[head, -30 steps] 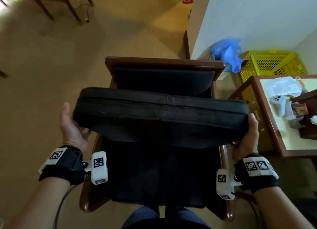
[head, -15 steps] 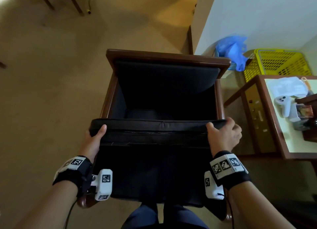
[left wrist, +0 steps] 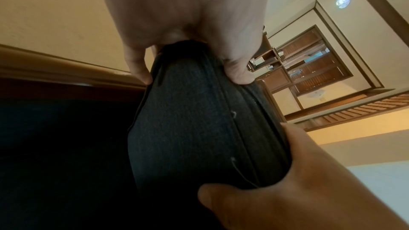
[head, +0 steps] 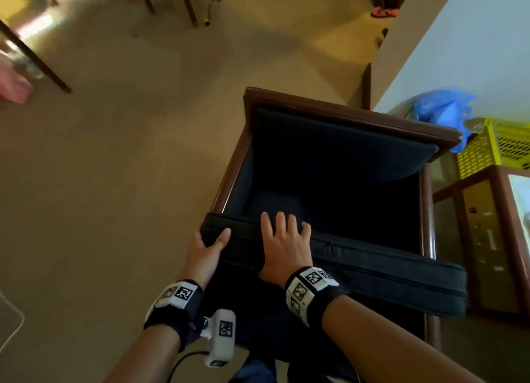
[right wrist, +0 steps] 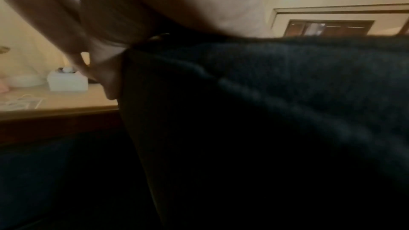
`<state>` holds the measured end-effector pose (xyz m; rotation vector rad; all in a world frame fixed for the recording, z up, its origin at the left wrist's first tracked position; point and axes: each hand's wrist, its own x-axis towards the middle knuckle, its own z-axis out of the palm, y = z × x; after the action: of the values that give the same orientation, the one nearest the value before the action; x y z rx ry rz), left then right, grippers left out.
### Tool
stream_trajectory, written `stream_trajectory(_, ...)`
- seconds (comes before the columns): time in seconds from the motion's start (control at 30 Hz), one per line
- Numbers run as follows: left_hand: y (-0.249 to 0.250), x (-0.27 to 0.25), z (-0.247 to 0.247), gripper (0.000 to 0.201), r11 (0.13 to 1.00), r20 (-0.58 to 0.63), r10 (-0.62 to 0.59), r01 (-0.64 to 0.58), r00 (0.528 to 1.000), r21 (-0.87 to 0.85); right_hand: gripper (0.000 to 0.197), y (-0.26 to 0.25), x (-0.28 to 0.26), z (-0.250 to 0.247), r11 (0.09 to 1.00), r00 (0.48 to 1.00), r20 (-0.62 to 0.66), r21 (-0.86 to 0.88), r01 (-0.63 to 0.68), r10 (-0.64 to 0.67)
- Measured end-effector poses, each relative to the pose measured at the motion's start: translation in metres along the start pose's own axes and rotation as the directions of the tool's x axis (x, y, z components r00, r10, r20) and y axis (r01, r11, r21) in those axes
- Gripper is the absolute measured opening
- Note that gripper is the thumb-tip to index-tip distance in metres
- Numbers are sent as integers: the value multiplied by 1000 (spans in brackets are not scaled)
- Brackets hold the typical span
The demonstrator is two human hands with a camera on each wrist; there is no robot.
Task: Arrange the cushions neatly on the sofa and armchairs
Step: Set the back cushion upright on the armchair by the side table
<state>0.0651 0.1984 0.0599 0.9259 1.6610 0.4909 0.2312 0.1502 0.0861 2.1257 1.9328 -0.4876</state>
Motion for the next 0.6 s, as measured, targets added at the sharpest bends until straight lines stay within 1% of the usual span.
stream_trajectory(0.07,-4,-6,-5,63,1000,18,27,-27,999,-5,107,-7,-3,8,1000,1000,-6,1,-6,6)
stream_trajectory(0.23,-19,-15,-23,69,1000,124,29,-29,992,1,88,-14,-15,13,998,1000,5,55,24,-25)
stream_trajectory(0.27,-22,-17,-26,77,999,158,38,-41,987,13,84,-13,-18,14,997,1000,-1,71,28,-28)
stream_trajectory(0.3,-25,-19,-29,90,998,197,52,-57,979,22,78,-11,-22,15,996,1000,-20,86,25,-24)
stream_trajectory(0.37,-27,-21,-34,113,991,277,106,-123,955,44,69,-2,-28,11,993,999,-54,115,7,-1)
stream_trajectory(0.43,-25,-22,-39,122,974,370,173,-214,913,72,62,11,-35,1,987,994,-104,162,-3,20)
stream_trajectory(0.5,-18,-23,-42,124,939,479,223,-319,849,127,58,28,-44,-15,977,986,-164,212,13,22)
stream_trajectory(0.57,-3,-25,-42,129,874,571,270,-446,775,191,53,46,-54,-40,961,973,-225,276,19,46)
stream_trajectory(0.6,6,-26,-42,134,831,592,286,-502,754,239,53,56,-60,-54,952,968,-244,307,16,63)
